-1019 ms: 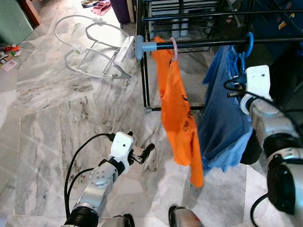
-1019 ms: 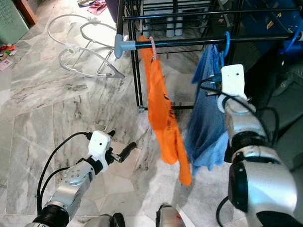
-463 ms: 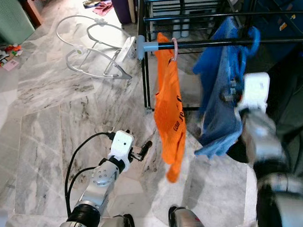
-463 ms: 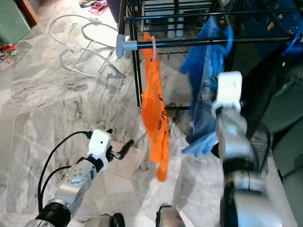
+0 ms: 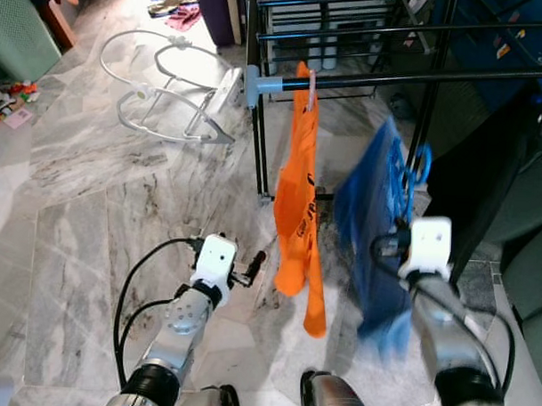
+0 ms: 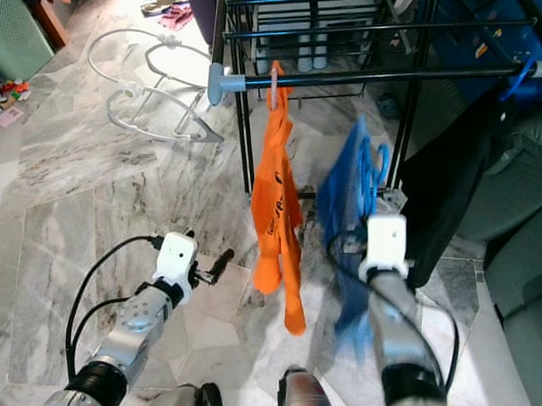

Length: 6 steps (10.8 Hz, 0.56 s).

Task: Hang hanger

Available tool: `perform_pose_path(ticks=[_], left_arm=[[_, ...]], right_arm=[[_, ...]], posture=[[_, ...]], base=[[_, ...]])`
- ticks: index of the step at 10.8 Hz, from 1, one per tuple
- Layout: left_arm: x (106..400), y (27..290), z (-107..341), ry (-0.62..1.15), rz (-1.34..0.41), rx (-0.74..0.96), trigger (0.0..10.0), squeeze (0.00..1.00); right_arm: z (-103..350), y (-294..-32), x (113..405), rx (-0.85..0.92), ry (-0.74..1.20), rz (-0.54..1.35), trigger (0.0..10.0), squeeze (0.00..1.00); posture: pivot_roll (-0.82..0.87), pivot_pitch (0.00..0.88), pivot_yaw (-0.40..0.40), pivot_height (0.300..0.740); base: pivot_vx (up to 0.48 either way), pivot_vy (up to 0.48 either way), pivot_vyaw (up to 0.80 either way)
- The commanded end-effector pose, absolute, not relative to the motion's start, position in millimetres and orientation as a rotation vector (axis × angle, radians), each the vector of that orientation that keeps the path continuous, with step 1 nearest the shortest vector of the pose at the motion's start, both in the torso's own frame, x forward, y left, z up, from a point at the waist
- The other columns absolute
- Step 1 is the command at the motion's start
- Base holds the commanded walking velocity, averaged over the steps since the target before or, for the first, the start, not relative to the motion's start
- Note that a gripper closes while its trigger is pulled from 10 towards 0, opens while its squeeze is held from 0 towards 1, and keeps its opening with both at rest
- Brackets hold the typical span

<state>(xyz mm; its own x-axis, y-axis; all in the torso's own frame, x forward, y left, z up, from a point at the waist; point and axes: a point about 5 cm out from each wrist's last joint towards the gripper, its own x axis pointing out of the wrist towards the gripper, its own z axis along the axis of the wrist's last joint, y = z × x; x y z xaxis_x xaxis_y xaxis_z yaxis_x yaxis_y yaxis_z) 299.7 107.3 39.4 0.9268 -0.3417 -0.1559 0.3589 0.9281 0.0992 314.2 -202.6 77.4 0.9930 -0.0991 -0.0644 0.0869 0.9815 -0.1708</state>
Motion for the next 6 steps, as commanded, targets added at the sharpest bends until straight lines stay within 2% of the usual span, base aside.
perform_pose_path(ticks=[1,6], left_arm=[[297.6,112.2,34.0,0.159,-0.344,0.144,10.0,0.00],[297.1,114.7,27.3,0.192,-0.316,0.156,10.0,0.00]], right_arm=[[85.0,-195.1,315.3,-0.174,0.032,-0.076,10.0,0.00],[74.7,-185.9,307.2,-0.148,0.079,-0.062,10.0,0.00]], posture=[[-0.31,0.114,0.059,0.740],[-0.31,0.092,0.046,0.740]], base=[[-0.262,0.000,0.00],[-0.292,0.000,0.00]])
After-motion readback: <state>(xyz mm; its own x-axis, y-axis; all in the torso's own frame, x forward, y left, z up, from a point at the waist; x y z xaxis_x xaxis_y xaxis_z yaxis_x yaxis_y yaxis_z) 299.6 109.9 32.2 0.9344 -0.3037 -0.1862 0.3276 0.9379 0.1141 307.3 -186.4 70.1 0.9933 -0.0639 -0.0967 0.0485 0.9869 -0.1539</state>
